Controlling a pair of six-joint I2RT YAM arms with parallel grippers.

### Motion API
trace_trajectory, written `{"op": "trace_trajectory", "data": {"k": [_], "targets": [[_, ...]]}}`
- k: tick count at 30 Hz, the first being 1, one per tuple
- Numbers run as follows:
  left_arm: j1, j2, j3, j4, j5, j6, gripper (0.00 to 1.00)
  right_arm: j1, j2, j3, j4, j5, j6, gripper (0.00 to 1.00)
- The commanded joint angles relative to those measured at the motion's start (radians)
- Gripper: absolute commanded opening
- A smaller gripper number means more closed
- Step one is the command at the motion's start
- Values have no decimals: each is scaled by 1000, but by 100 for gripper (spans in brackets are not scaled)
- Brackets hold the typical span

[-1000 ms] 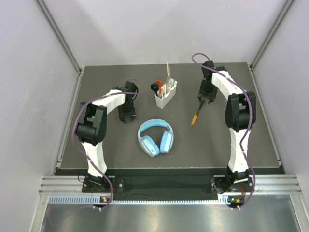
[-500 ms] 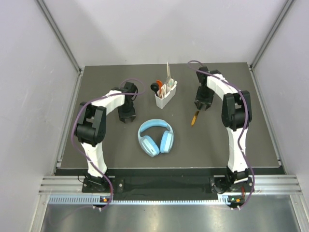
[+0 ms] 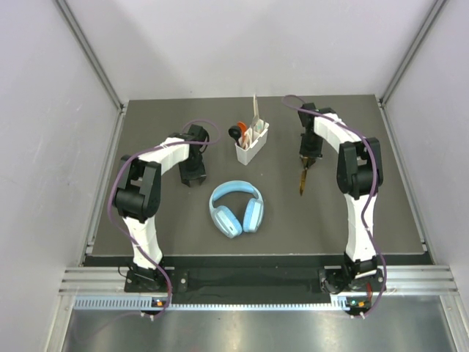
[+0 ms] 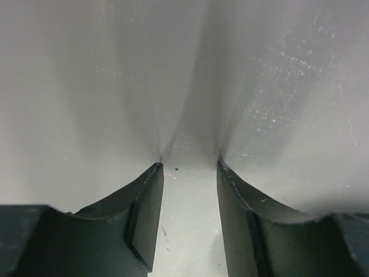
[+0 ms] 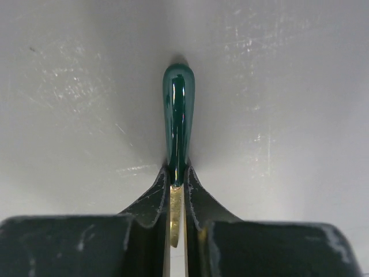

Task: Sort the eating utensils into containers
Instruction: Pick up the knife at the center of the board.

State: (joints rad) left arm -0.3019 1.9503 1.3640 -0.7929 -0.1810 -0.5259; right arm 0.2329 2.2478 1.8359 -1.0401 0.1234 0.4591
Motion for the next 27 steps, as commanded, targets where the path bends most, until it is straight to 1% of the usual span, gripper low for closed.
{"op": "trace_trajectory", "data": {"k": [1,5,7,11,14,15,17,18,19,23,25,27], "targets": [[-2,44,-55,-35,-32,1,47,2,55,14,29,105,-163,0],[-2,41,-57,-42,-31,10,47,6,55,8,38,173,-292,0],[-2,41,-57,-45,-29,15,47,17,42,-35,74,214,-373,0],[-2,47,-43,-61,-28,33,47,32,18,-87,123,286,-450,0],[-3,56,-22,-77,-28,53,47,37,7,-112,166,298,-491,0],[-3,64,-8,-81,-34,58,47,45,0,-124,204,326,-500,0],[-3,73,4,-91,-38,67,47,45,-11,-155,229,367,-465,0],[-3,75,15,-94,-40,69,47,42,-13,-159,227,366,-389,0],[-3,76,20,-94,-38,70,47,40,-14,-159,226,361,-358,0],[-5,79,30,-94,-23,63,47,17,-24,-150,210,201,-211,0],[-5,76,29,-91,-25,63,47,-3,-10,-110,172,141,-128,0],[-5,73,23,-88,-28,64,47,-41,28,-69,117,38,-27,0]]}}
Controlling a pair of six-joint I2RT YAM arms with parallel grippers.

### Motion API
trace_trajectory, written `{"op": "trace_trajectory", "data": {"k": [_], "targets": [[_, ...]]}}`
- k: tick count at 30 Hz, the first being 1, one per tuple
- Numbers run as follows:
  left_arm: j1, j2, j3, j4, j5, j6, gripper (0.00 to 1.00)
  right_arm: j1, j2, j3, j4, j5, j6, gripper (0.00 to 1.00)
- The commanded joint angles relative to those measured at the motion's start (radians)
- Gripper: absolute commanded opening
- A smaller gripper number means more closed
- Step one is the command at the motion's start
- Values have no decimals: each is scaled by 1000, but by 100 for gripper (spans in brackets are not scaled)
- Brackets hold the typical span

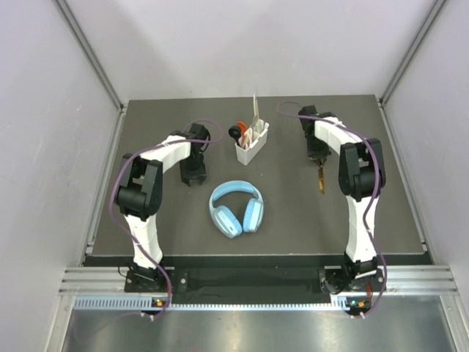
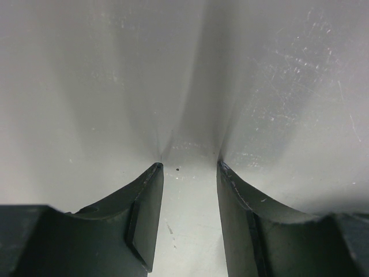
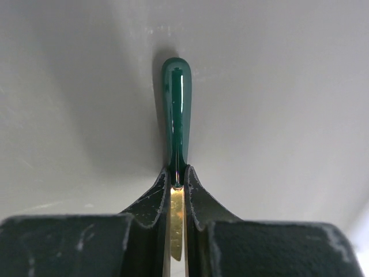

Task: Sort the eating utensils into containers
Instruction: Pick up the knife at the center of the board.

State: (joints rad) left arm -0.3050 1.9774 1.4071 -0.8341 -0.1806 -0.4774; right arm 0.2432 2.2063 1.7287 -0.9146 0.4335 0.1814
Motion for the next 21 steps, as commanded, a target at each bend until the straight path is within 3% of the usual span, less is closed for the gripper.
{"op": "trace_trajectory", "data": {"k": [1,5,7,11,16,21], "targets": [[-2,44,-25,-40,-30,14,47,-68,84,40,-16,-315,294,0],[0,29,-51,-23,-25,8,47,-159,64,-52,34,-562,501,0],[0,23,-59,-17,-22,6,47,-174,46,-54,22,-550,593,0],[0,24,-63,-2,-20,5,47,-163,21,38,-93,-354,742,0],[0,29,-53,9,-13,5,47,-220,9,-30,-84,-512,1027,0],[1,18,-42,7,-22,11,47,-237,-49,-173,31,-640,1375,0]]}}
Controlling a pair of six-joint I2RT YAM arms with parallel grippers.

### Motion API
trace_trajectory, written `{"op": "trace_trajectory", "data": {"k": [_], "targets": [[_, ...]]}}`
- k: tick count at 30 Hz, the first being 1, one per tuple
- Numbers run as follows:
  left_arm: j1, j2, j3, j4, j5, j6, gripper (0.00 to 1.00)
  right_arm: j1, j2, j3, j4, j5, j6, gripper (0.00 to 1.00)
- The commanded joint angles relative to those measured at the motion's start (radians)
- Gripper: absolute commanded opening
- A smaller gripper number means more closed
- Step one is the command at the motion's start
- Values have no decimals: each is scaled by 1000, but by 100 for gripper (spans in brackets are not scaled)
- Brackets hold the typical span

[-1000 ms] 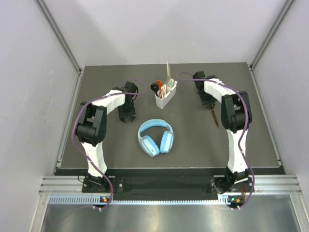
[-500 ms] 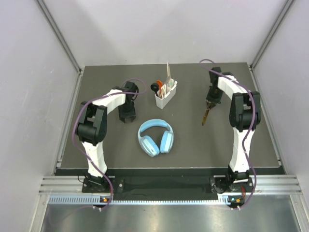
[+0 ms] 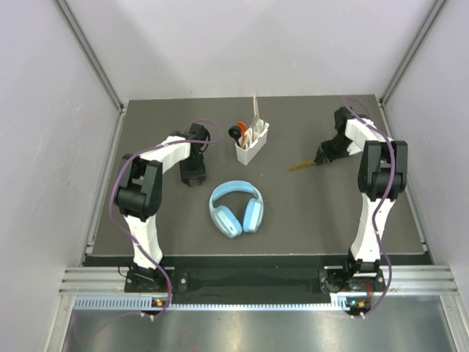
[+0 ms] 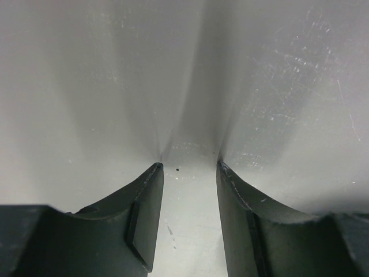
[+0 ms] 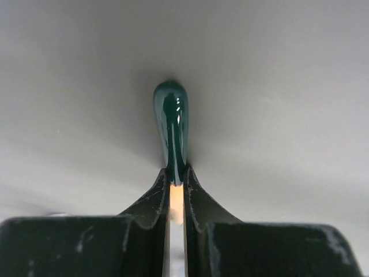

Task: Sort the eating utensils into containers
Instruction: Pick up the knife at the center of the board.

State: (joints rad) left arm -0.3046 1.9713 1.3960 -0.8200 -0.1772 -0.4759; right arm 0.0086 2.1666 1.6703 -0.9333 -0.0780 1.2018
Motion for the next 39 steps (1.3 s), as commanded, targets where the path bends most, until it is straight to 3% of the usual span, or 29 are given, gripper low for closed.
{"op": "trace_trajectory", "data": {"k": [1,4,8,10,12,15,21,24,28,30,31,33,36,39], "targets": [[1,21,-32,-7,-27,11,47,-2,-23,-132,65,-141,408,0],[1,11,-41,-5,-24,10,47,-1,-85,-250,190,-186,686,0],[1,8,-42,-11,-13,6,47,80,-181,-409,499,-108,1238,0],[1,9,-35,-16,-11,10,47,105,-176,-394,524,-59,1361,0],[1,14,-22,-28,-15,11,47,103,-143,-275,412,-48,1403,0],[1,17,-2,-44,-21,11,47,96,-129,-222,363,0,1464,0],[1,21,17,-67,-28,14,47,41,-192,-280,332,32,1461,0],[1,31,18,-65,-24,13,47,15,-235,-372,381,27,1447,9],[1,49,27,-67,-13,14,47,-1,-246,-400,393,26,1389,11],[1,49,32,-67,-13,13,47,-31,-243,-386,392,30,1372,22],[1,50,34,-67,-13,13,47,-36,-241,-380,398,49,1342,40],[1,49,31,-64,-15,14,47,-55,-231,-342,398,67,1294,60],[1,38,6,-54,-21,13,47,-94,-212,-265,416,122,1126,63],[1,35,-11,-39,-19,14,47,-142,-156,-111,425,141,838,61]]}}
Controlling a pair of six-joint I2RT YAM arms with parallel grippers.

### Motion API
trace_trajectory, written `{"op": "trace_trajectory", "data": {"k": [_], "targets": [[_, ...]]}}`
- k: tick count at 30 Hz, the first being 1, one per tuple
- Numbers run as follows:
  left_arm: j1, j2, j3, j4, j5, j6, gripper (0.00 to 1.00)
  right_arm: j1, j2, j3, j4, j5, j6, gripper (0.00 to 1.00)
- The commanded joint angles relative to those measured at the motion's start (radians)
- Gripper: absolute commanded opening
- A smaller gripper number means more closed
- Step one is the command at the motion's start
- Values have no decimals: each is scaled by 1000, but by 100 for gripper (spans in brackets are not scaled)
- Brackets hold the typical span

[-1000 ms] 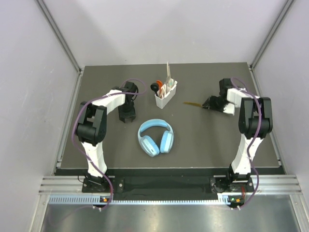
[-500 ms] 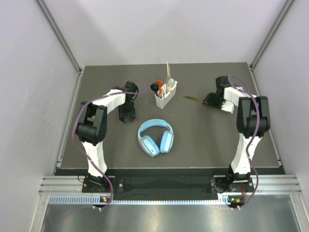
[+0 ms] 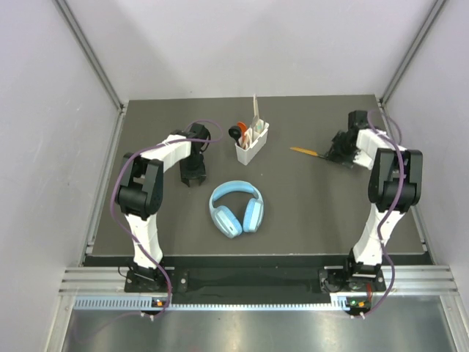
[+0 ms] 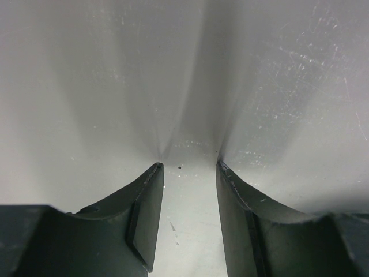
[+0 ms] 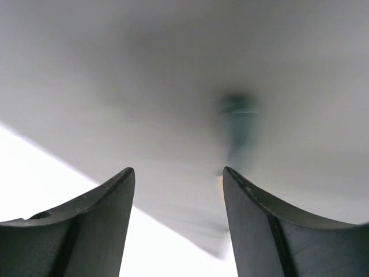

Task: Sort the eating utensils into containers
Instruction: Pick up the knife at the center of the board.

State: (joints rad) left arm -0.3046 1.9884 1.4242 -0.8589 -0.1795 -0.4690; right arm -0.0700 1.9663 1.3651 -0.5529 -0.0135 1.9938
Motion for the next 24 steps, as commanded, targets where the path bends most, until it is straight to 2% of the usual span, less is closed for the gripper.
{"op": "trace_trajectory", "data": {"k": [1,3,4,5,7,9,12,13,14,15,16,19,22,24], "targets": [[1,18,-48,3,-17,6,47,-74,68,250,28,51,-136,61],[1,21,-57,11,-17,6,47,-86,144,440,-16,30,-298,59],[1,21,-60,14,-15,6,47,-85,178,509,-53,-27,-486,59],[1,21,-64,18,-14,6,47,-73,215,658,-102,-52,-559,58],[1,26,-67,23,-12,6,47,-35,305,811,-224,-119,-759,56],[1,29,-62,23,-14,7,47,-7,309,813,-269,-146,-881,54],[1,24,-57,18,-18,10,47,53,234,695,-265,-149,-1160,54],[1,24,-57,17,-20,10,47,96,215,653,-275,-122,-1337,54],[1,23,-59,15,-21,9,47,111,200,632,-315,-93,-1427,54],[1,20,-67,17,-20,10,47,125,171,606,-334,-45,-1505,55],[1,18,-71,21,-14,10,47,150,154,519,-340,80,-1626,55],[-1,20,-84,23,-2,12,47,150,68,328,-293,235,-1717,55],[-1,24,-82,21,12,12,47,151,-78,153,-125,279,-1773,57],[-2,30,-76,20,20,12,47,151,-162,109,-66,294,-1814,59]]}}
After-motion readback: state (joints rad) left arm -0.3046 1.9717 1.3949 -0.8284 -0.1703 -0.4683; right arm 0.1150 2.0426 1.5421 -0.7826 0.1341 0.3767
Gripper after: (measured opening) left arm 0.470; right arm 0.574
